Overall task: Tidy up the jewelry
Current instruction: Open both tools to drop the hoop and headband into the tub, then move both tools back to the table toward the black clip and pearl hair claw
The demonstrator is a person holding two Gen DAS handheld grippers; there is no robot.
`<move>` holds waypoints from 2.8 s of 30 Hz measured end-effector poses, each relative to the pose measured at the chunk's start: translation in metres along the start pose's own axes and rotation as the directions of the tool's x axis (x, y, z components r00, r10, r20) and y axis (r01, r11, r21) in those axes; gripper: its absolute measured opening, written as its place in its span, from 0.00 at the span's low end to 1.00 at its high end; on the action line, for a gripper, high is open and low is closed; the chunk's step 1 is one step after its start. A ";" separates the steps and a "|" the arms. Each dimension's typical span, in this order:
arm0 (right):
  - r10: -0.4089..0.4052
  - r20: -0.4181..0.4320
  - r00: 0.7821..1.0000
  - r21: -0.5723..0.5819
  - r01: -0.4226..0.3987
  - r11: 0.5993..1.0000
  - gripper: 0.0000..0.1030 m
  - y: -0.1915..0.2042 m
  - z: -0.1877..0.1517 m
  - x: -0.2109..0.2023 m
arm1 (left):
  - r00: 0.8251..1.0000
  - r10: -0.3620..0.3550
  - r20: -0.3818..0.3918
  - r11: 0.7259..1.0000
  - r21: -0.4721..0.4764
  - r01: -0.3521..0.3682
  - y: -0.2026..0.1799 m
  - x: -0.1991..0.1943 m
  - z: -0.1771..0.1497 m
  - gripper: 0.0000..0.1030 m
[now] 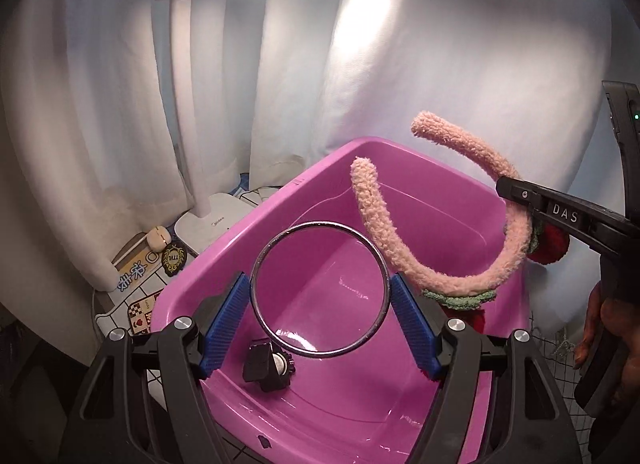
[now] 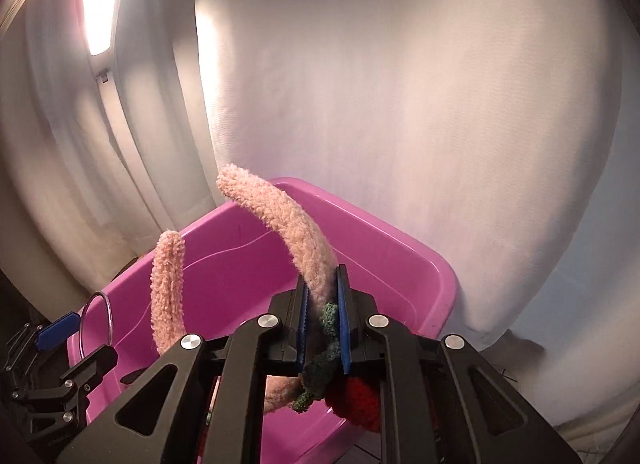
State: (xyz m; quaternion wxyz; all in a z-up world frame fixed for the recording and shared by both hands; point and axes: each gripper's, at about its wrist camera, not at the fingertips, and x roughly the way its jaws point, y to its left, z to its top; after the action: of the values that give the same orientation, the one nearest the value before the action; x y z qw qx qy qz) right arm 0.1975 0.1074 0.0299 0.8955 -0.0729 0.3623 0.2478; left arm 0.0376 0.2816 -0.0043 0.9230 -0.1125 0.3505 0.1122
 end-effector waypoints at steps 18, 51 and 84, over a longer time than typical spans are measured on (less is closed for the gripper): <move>-0.131 -0.091 0.987 -0.096 0.122 0.988 0.18 0.025 -0.005 0.044 | 0.991 0.050 -0.127 0.998 -0.024 -0.053 0.011 0.040 -0.010 0.69; -0.067 0.023 0.998 -0.004 0.067 0.998 0.66 0.016 -0.030 -0.036 | 0.998 0.048 -0.037 0.998 -0.026 -0.049 0.000 -0.017 -0.022 0.91; -0.256 -0.193 0.947 0.452 0.317 0.834 0.66 -0.232 -0.289 -0.166 | 0.954 -0.250 -0.168 0.935 0.214 0.283 -0.231 0.006 -0.133 0.94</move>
State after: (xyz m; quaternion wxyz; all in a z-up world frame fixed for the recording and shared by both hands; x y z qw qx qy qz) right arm 0.0337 -0.2482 -0.0774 0.8881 0.0811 0.4523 0.0086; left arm 0.0253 0.0251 -0.0761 0.9099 -0.0560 0.4058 -0.0646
